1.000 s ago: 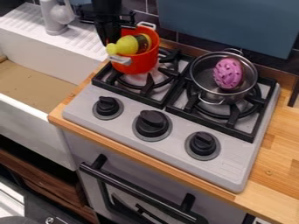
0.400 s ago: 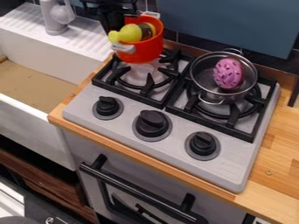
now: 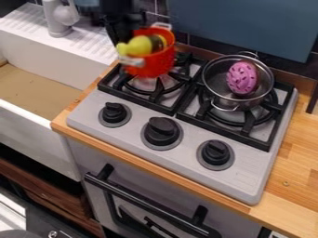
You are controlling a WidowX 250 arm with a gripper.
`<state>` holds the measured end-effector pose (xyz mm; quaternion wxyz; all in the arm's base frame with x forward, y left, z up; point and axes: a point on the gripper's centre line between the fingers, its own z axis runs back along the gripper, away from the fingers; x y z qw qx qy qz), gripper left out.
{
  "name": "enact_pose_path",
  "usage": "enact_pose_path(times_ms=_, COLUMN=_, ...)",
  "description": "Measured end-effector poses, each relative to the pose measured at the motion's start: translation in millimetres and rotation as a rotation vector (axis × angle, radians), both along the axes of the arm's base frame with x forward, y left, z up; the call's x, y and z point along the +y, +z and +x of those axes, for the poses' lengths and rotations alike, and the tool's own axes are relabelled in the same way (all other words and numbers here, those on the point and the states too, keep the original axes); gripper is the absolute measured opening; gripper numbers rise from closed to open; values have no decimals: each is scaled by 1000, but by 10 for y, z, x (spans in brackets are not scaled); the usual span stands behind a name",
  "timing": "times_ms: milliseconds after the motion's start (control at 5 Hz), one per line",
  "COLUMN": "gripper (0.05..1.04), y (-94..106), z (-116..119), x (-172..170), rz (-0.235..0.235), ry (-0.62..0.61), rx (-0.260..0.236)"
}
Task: Moved the orange pot to the middle lower burner side
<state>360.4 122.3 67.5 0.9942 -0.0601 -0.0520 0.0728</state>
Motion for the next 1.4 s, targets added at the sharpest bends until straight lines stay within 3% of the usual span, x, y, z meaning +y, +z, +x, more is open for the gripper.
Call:
enact_pose_path(times_ms=400, gripper=54, y=105, z=-365, x=-143, rz=-27, ry=-94, rx=-7)
enact_pose_path(times_ms=600, gripper=54, y=174, z=-435, x=-315, rz=-62, ry=-107, rx=-15)
enact_pose_path(times_ms=800, gripper=54, y=171, z=-521, x=-433, rz=-49, ry=-63, rx=-31)
enact_pose_path(times_ms=1000, gripper=54, y=120, z=-627, x=-543, rz=28, ry=133, rx=-77)
enact_pose_path(times_ms=1200, gripper=54, y=90, z=-618, x=-592, rz=49, ry=260, rx=-73)
enact_pose_path(times_ms=1400, gripper=54, y=90, z=-614, x=-611, rz=40, ry=284, rx=-72)
